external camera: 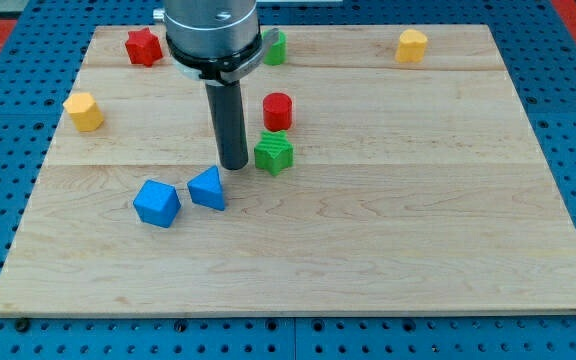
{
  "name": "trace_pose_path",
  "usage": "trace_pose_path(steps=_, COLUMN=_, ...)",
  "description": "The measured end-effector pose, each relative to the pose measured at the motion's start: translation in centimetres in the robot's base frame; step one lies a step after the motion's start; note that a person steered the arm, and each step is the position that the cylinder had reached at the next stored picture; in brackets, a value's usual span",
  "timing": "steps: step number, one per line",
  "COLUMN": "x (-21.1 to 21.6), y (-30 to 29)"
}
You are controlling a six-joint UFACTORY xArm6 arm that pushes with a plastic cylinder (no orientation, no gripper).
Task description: Push the blue cube towards the center right
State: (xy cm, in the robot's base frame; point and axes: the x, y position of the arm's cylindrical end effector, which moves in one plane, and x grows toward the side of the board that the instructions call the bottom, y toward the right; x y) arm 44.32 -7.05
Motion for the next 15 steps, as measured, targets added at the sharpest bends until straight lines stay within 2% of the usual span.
trace_pose_path(steps=1, x=-3.7, y=-3.4)
trace_pose_path(steps=3, x=-6.1, y=-4.0)
trace_pose_path(steps=9, x=-6.8, y=-5.0)
trace_pose_path(steps=10, x=-6.8, y=-3.1)
trace_pose_path(steps=11, x=-6.1, y=-5.7)
trace_pose_path(steps=12, x=1.8, y=-7.5)
trace_pose_path(steps=13, x=4.8, y=-9.3)
trace_pose_path(steps=14, x=4.8, y=-12.4)
trace_pose_path(steps=15, x=9.7, y=-14.2)
